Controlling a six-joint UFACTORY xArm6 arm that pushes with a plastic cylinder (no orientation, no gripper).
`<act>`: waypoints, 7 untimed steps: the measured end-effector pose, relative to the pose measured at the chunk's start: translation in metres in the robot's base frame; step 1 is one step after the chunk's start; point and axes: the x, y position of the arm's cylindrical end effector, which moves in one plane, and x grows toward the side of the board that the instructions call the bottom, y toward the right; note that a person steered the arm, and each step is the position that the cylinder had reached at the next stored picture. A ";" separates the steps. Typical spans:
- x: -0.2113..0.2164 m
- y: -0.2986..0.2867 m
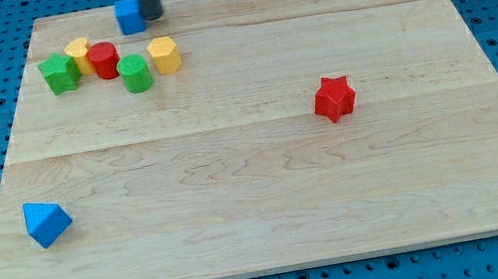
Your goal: Move the blue cube above to the yellow heart
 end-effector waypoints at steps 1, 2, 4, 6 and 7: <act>-0.013 0.029; -0.026 0.026; -0.025 -0.007; 0.001 -0.001; -0.010 -0.005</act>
